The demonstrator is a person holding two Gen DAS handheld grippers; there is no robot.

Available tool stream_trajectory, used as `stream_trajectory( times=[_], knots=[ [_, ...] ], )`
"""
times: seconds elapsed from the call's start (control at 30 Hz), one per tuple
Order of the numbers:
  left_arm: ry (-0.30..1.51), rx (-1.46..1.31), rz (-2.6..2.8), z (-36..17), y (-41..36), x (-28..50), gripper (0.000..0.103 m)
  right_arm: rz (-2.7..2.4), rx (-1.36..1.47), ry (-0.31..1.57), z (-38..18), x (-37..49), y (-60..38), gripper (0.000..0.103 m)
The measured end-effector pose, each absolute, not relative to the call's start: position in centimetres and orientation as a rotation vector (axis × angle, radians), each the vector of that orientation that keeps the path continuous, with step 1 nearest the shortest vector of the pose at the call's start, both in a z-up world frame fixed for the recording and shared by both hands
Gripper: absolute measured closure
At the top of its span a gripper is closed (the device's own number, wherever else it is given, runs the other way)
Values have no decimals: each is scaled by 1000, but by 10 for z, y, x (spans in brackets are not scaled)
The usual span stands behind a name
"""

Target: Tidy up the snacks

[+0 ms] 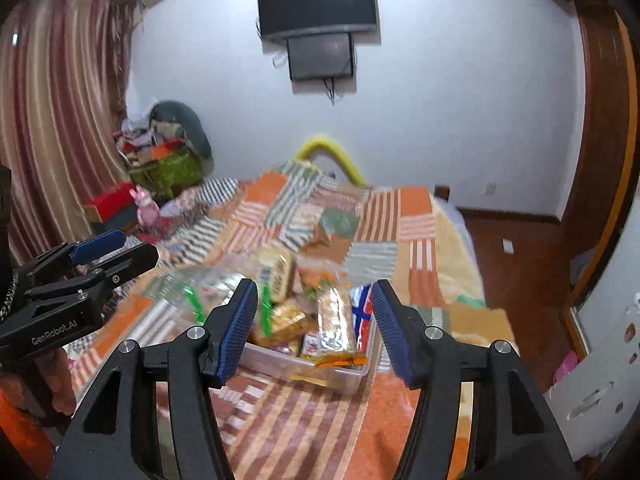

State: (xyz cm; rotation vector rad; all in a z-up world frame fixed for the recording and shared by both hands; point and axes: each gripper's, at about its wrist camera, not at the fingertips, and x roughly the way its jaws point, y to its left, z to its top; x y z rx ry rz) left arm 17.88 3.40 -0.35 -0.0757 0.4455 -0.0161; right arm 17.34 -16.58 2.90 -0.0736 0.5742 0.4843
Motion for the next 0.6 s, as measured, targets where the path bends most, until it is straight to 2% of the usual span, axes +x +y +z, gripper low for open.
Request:
stream_trajectory(
  times=[0.13, 0.33, 0.47, 0.6],
  knots=[
    [343, -69, -3, 27, 30, 136, 35, 489, -67, 483, 56, 139, -170, 46],
    [256, -77, -11, 51, 28, 89, 31, 493, -36, 394, 73, 100, -177, 38],
    [234, -67, -2, 54, 25, 69, 18, 498, -20, 374, 73, 88, -179, 31],
    [227, -58, 1, 52, 22, 56, 10, 473, -33, 352, 70, 79, -176, 15]
  ],
)
